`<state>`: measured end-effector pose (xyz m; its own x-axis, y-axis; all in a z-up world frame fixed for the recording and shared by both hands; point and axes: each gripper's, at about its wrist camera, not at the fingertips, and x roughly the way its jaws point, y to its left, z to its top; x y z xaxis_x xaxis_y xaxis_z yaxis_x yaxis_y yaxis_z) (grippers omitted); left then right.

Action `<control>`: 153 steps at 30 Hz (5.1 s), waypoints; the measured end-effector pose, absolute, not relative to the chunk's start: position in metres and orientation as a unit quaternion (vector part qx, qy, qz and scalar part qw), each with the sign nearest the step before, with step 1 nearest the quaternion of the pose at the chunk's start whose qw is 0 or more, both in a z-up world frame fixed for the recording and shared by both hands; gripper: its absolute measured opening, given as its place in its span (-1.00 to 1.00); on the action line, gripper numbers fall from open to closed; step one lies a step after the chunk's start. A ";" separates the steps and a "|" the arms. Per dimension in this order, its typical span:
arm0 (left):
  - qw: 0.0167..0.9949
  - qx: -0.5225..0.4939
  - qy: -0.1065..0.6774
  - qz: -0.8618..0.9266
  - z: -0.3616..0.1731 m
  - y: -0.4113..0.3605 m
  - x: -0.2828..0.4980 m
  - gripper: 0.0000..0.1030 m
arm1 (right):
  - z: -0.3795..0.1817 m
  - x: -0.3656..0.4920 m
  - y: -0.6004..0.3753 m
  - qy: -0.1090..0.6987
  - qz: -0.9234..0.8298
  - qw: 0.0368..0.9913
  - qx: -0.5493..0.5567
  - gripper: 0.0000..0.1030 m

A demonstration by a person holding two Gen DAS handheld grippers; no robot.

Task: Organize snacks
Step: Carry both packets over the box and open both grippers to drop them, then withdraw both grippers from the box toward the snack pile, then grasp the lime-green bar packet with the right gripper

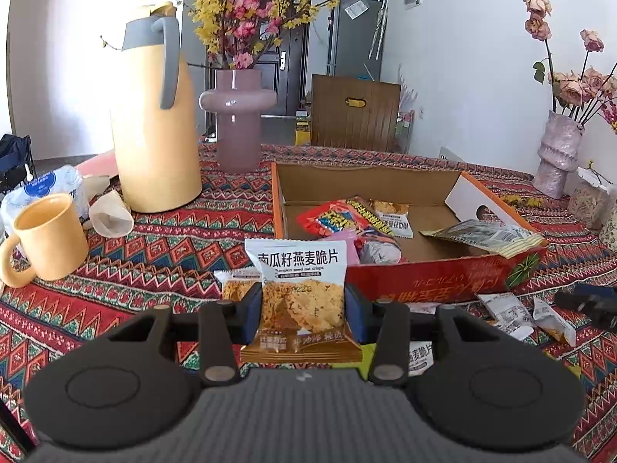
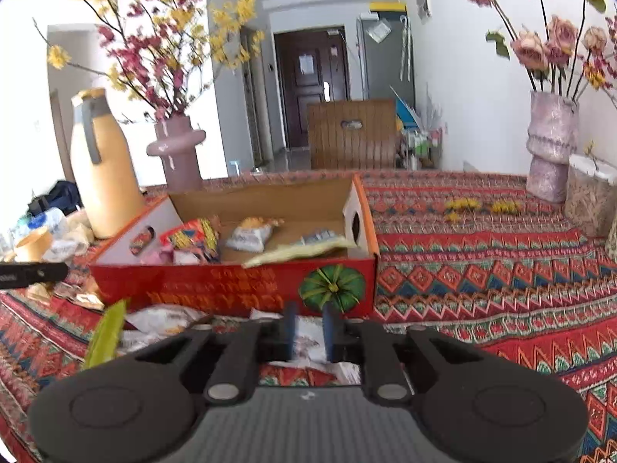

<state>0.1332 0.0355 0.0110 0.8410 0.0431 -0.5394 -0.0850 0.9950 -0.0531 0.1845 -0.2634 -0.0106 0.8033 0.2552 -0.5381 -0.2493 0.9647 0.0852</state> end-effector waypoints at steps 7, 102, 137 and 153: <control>0.958 -0.040 0.283 0.034 0.008 0.039 0.132 -0.14 | -0.048 0.213 -0.269 0.343 0.097 0.934 -0.022 0.44; 0.981 -0.054 0.179 0.049 0.044 0.014 0.196 1.00 | 0.022 0.256 -0.208 0.162 0.141 0.976 0.028 1.00; 0.969 -0.042 0.244 0.015 -0.006 0.029 0.057 1.00 | -0.009 0.103 -0.244 0.219 0.113 0.967 0.073 1.00; 0.962 -0.045 0.269 0.031 -0.008 0.023 0.015 1.00 | -0.056 0.073 -0.197 0.316 0.099 0.944 0.011 0.73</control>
